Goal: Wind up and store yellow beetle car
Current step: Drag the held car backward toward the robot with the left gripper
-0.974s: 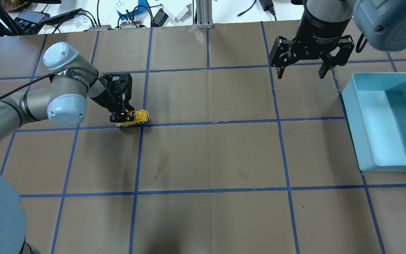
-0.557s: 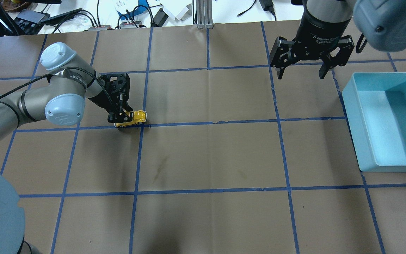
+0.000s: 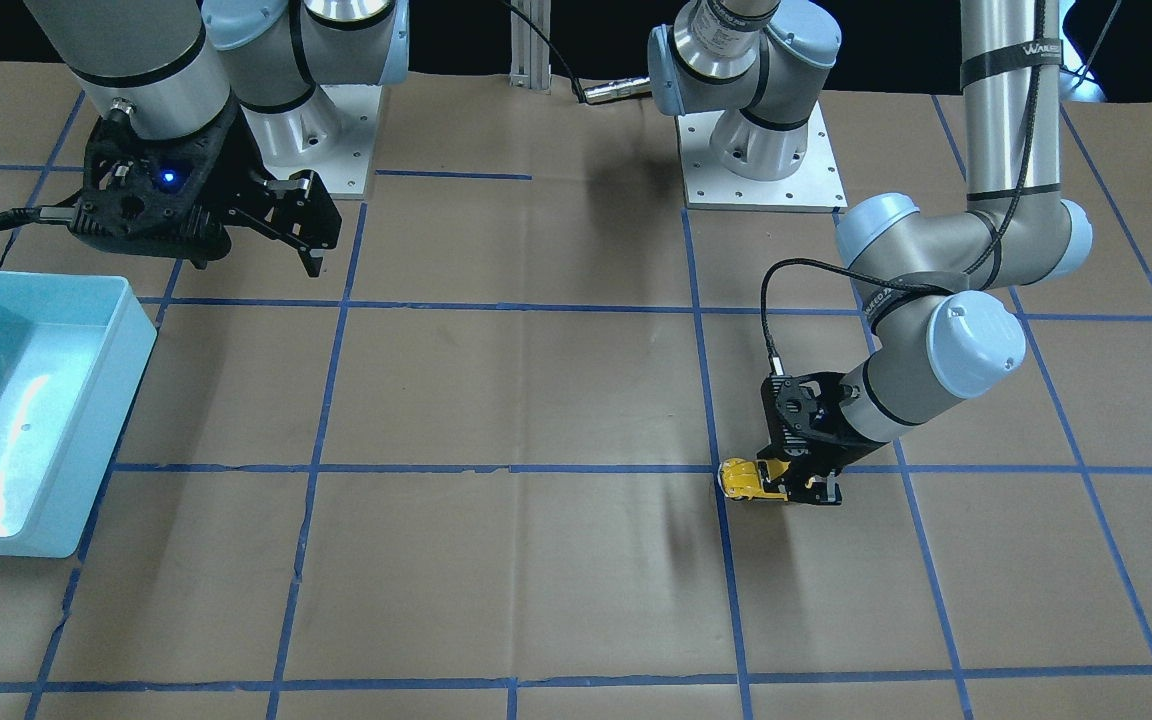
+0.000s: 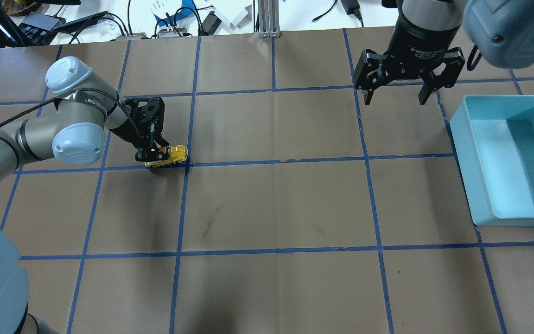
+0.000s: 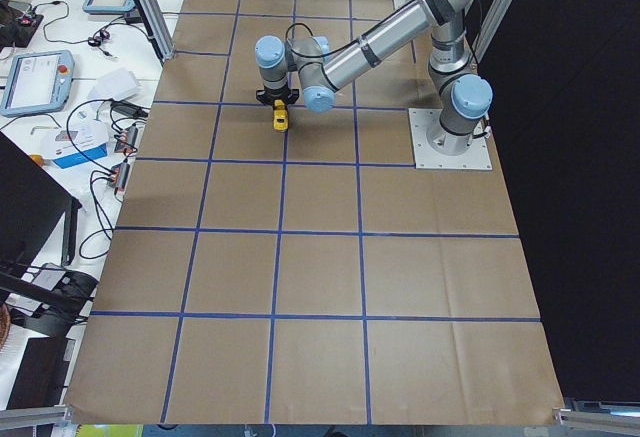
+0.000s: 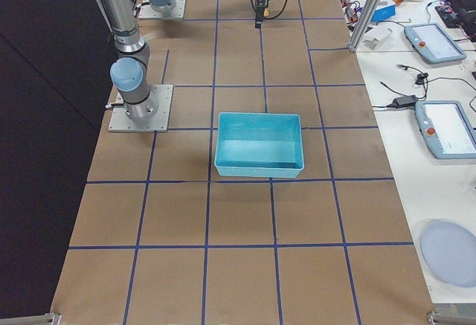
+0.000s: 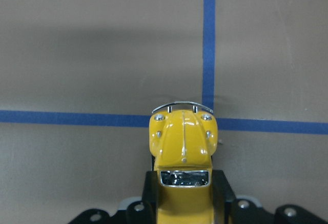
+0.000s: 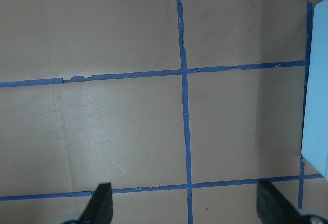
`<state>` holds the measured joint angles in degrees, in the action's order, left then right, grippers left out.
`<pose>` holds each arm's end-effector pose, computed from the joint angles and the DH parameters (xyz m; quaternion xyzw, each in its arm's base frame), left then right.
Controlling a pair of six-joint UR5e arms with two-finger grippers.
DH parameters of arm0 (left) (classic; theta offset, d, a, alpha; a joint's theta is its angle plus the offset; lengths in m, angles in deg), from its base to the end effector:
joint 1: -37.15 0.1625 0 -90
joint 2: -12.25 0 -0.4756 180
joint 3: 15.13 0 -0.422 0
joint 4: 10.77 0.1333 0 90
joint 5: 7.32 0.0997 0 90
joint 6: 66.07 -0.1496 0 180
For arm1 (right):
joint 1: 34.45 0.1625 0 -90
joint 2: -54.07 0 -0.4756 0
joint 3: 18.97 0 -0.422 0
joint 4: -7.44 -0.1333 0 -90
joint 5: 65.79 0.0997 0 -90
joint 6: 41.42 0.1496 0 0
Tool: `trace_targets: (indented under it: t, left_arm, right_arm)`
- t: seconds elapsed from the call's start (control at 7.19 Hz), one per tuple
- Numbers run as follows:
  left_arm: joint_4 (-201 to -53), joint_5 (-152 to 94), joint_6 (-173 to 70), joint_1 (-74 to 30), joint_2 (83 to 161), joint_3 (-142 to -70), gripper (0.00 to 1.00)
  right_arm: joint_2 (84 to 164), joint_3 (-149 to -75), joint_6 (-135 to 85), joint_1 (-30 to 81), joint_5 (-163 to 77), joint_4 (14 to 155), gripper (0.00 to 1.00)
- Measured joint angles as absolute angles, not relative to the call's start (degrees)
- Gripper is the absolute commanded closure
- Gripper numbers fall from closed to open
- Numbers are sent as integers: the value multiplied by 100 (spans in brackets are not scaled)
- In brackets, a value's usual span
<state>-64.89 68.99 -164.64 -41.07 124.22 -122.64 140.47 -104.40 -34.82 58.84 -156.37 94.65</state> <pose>-0.0439 -0.6160 0.1839 -0.6791 -0.7237 0.0800 0.0936 0.1629 -0.5382 0.4916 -0.0288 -0.9994 -0.0154 0.0064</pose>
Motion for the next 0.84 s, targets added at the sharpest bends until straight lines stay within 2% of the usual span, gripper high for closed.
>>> trace_targets:
  t: [0.84]
  left_arm:
    - [-6503, 6797, -16651, -3863, 12420, -12330, 78]
  right_arm:
    - [14047, -10449, -3467, 5847, -15656, 9464, 0]
